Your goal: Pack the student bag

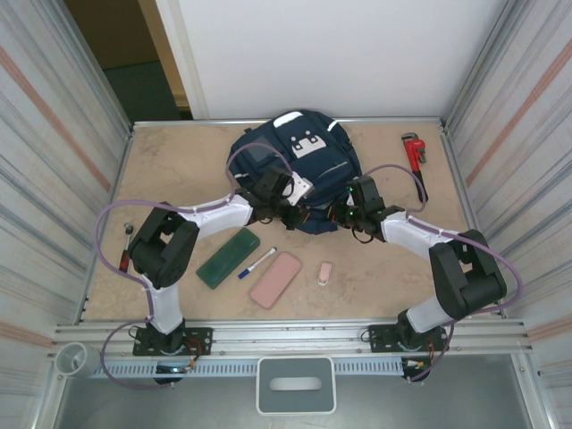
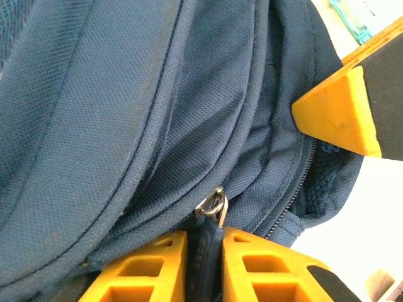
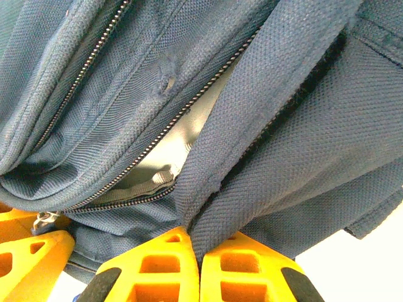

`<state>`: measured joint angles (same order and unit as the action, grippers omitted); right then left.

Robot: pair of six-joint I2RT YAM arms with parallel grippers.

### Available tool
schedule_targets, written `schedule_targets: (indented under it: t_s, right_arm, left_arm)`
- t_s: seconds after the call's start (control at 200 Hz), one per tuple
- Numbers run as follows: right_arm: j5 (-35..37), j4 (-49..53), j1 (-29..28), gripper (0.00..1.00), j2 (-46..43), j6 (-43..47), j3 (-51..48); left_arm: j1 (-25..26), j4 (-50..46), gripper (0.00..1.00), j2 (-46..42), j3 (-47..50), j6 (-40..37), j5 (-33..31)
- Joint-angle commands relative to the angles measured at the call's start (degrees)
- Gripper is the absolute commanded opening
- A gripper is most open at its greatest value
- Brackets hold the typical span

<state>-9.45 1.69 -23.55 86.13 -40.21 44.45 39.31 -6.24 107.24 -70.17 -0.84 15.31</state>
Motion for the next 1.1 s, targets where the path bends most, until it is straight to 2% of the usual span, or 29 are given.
schedule_targets:
  t_s: [0.0, 0.21, 0.401, 0.566, 0.842, 1.097]
  right_arm:
    - [-0.48, 2.02, 0.15, 0.0, -0.17, 1.8, 1.17]
    - [0.04, 2.43, 0.67, 0.0, -0.44, 2.19, 0.82]
    - [1.91, 4.55, 1.82, 0.0, -1.6, 3.15, 0.82]
    - [3.36, 6.41, 3.13, 0.0, -3.67, 4.42, 0.65]
    - [3.56, 7.96, 7.03, 0.0, -6.71, 5.99, -0.76]
    - [4.66, 8.67, 8.61, 0.0, -9.04, 6.28, -2.33]
  left_arm:
    - [-2.54, -0.35, 0.19, -1.43, -0.59, -0.48, -4.07]
    - [-4.48, -0.82, 0.07, -3.7, 1.32, -1.61, -1.42]
    - [-5.97, -3.31, 0.0, -3.8, 1.44, -3.45, 0.92]
    - [-7.38, -4.82, 0.0, -3.53, 1.61, -3.72, 0.31]
    - [-10.5, -4.37, 0.0, -4.14, 2.07, 1.7, -8.57]
    - [-13.47, -10.1, 0.0, -2.94, -1.08, 2.75, -18.26]
